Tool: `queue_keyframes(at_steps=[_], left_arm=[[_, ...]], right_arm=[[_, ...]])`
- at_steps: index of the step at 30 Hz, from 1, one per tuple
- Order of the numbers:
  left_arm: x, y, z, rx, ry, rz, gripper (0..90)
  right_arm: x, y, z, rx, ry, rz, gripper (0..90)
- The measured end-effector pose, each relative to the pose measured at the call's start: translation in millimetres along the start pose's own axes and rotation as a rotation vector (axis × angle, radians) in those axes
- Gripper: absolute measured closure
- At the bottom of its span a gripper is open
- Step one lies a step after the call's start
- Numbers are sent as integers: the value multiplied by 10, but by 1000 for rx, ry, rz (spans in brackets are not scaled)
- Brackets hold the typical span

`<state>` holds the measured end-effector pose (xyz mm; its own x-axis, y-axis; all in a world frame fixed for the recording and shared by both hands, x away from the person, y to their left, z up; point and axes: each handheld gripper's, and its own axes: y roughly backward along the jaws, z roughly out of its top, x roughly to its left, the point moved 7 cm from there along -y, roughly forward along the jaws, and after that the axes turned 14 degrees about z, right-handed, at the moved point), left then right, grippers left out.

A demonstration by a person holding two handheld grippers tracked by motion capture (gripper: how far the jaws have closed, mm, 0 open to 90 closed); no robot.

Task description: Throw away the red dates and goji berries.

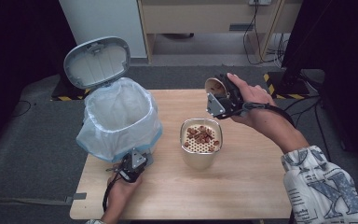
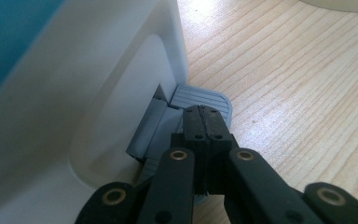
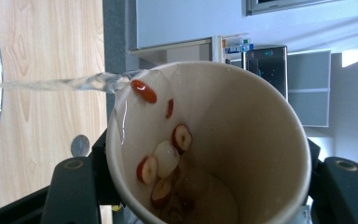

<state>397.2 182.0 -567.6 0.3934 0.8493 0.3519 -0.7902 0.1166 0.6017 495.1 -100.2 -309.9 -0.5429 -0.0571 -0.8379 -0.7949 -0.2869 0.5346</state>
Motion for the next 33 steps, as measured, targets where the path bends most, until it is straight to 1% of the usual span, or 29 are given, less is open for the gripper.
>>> queue_keyframes(at_steps=[1, 3, 4, 5, 6, 16, 21, 33], left_arm=[[1, 1, -1, 1, -1, 0, 898], [1, 1, -1, 1, -1, 0, 898], [2, 1, -1, 1, -2, -1, 898], [2, 0, -1, 1, -1, -1, 898], [1, 1, -1, 1, -2, -1, 898], [2, 1, -1, 1, -1, 0, 898], [1, 1, -1, 1, -2, 0, 898], [0, 0, 0, 0, 0, 0, 898]], right_arm=[[1, -2, 0, 8, 14, -5, 350], [20, -12, -4, 41, 67, -15, 350], [21, -15, -2, 50, 86, -19, 350], [30, -17, -4, 59, 93, -21, 350], [32, -20, -1, 69, 113, -23, 350], [24, -10, 10, 75, 125, -31, 350], [39, -12, 31, 90, 154, -30, 350], [44, -12, 61, 87, 160, -31, 350]])
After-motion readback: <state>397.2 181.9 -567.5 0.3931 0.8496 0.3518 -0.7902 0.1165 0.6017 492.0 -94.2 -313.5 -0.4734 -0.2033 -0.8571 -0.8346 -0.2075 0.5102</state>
